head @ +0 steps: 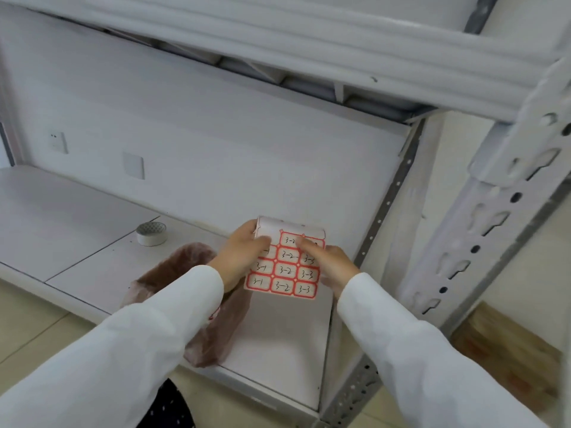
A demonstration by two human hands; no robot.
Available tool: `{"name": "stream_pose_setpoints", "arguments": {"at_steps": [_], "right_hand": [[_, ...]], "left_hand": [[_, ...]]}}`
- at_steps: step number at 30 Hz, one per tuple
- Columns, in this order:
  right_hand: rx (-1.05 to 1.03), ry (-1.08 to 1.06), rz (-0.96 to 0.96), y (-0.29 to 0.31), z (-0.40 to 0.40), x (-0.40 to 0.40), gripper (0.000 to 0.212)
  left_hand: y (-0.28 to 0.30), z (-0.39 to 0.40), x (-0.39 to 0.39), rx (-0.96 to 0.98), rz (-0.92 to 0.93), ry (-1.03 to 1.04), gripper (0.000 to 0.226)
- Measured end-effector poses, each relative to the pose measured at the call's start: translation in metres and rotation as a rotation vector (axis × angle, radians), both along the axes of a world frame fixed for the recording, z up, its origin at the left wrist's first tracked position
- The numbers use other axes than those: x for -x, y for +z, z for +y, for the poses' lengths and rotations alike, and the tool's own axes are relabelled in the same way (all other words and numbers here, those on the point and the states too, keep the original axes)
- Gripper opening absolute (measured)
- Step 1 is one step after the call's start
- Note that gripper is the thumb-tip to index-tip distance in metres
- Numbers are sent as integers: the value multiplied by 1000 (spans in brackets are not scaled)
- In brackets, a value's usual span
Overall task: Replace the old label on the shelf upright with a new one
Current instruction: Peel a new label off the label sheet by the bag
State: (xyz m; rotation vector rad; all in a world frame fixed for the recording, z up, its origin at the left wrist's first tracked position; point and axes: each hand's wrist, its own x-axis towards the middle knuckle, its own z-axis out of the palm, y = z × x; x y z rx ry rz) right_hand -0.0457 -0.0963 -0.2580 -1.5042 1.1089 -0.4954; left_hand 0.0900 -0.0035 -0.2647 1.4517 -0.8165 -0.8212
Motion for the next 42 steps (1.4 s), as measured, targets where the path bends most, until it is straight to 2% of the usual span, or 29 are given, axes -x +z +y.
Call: {"name": "stream_pose_setpoints", "arguments": {"at_steps": [2, 4, 5, 6, 8, 9, 10, 12, 16, 19, 21, 24, 30, 38, 42], "right_hand": [[-72, 50, -52, -1, 1, 4, 41], [-57, 74, -81, -3, 2, 5, 12], [-34, 80, -87, -4, 1, 4, 6], [-4, 85, -91, -3, 2, 2, 4], [65, 130, -56, 0, 5, -1, 6], [106, 160, -36, 0, 6, -1, 9], [153, 191, -18, 1, 7, -1, 12], [233, 252, 35, 3, 9, 0, 17], [342, 276, 117, 6, 10, 0, 3], [351, 234, 185, 9, 10, -2, 19], [383, 218, 230, 11, 10, -3, 26], [430, 264, 219, 13, 12, -2, 23], [413, 271, 238, 13, 16, -3, 26], [391, 219, 245, 13, 16, -6, 25], [370, 211, 241, 12, 17, -7, 24]], "left_hand": [[-2, -1, 3, -2, 2, 22, 40], [-5, -2, 6, -2, -61, 87, 54], [-8, -2, 6, 4, -159, 155, 61], [-10, -2, 5, -10, -344, 237, 66], [-13, -1, 1, -53, -844, 325, 64], [-15, -1, 0, -38, -1038, 289, 57], [-17, -1, 0, -18, -1153, 211, 49], [-22, -2, 4, 24, -1243, 81, 43], [-21, 0, 9, 75, -1290, 86, 31], [-15, 3, 11, 97, -1235, 139, 21], [-12, 4, 13, 40, -1113, 132, 24], [-13, 3, 10, -12, -1026, 90, 27], [-12, 4, 8, -36, -1047, 85, 26], [-11, 5, 5, -37, -961, 136, 23], [-14, 4, 1, -74, -1034, 147, 25]]}}
